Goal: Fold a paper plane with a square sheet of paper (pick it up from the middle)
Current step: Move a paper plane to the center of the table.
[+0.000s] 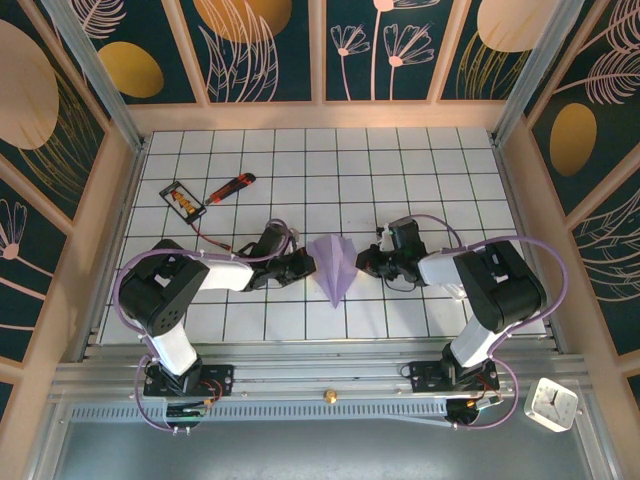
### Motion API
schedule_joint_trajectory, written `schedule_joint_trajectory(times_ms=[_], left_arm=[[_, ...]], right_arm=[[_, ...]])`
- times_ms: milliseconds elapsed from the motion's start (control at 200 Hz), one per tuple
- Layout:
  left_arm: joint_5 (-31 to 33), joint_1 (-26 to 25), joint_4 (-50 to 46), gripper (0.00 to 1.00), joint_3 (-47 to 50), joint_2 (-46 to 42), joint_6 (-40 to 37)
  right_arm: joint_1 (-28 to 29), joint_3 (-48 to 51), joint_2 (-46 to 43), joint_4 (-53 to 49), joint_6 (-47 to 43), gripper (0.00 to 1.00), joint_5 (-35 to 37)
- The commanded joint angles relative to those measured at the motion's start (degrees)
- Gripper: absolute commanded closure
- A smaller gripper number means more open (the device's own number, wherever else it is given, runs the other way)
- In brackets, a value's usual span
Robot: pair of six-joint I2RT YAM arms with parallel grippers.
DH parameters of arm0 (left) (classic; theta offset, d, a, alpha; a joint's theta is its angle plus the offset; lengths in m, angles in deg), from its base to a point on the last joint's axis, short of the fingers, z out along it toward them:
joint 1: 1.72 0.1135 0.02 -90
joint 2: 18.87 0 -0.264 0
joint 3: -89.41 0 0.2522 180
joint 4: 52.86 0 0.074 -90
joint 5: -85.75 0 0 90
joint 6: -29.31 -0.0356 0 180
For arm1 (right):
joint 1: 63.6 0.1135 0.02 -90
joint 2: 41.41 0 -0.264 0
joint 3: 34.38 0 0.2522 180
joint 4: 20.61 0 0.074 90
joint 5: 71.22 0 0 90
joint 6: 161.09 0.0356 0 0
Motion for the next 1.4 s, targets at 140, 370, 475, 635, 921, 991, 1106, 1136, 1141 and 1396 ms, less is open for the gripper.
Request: schedule_joint_trajectory(times_ms=[140, 370, 475, 635, 921, 991, 1106, 1136, 1141, 1396], left_arm=[[-0.6, 0.7, 2.4, 1.00, 0.3, 0.8, 0.5], [-2.3, 0.7, 2.0, 0.94, -2.4, 3.5, -0.1], [-1.7, 0.7, 1.1, 0.87, -2.5, 2.8, -0.2], [-0.4, 0.7, -1.0, 0.74, -3.1, 1.2, -1.4], [1.0, 0.8, -4.4, 0.57, -3.7, -3.4, -3.3], [1.7, 1.1, -5.3, 0.53, -3.7, -5.2, -3.8], [3.3, 2.3, -6.9, 0.47, -3.8, -8.8, -5.4], [4.1, 2.7, -7.6, 0.45, -3.7, -10.0, -6.2], [4.3, 2.8, -7.8, 0.45, -3.8, -10.3, -6.4], [23.8, 6.4, -14.7, 0.18, -3.7, -24.5, -18.6]], right_arm=[[-0.7, -1.2, 1.6, 0.6, -0.3, 1.00, -0.5], [-0.7, -2.6, 3.9, 3.1, 1.3, 0.99, -1.3], [-0.7, -3.2, 3.9, 2.6, 1.0, 0.94, -1.3], [-0.7, -3.0, 2.9, 1.7, 0.8, 0.86, -1.2], [-2.3, -2.4, -2.3, -1.9, -0.4, 0.76, 0.0], [-3.6, -2.5, -4.1, -3.3, -0.8, 0.74, 0.0], [-6.6, -3.2, -8.4, -6.4, -1.8, 0.70, 0.5], [-7.4, -3.5, -9.9, -7.8, -2.5, 0.68, 1.5], [-7.5, -3.6, -10.2, -8.1, -2.7, 0.68, 1.6], [-10.7, -9.4, -22.6, -19.5, -13.1, 0.37, 28.0]])
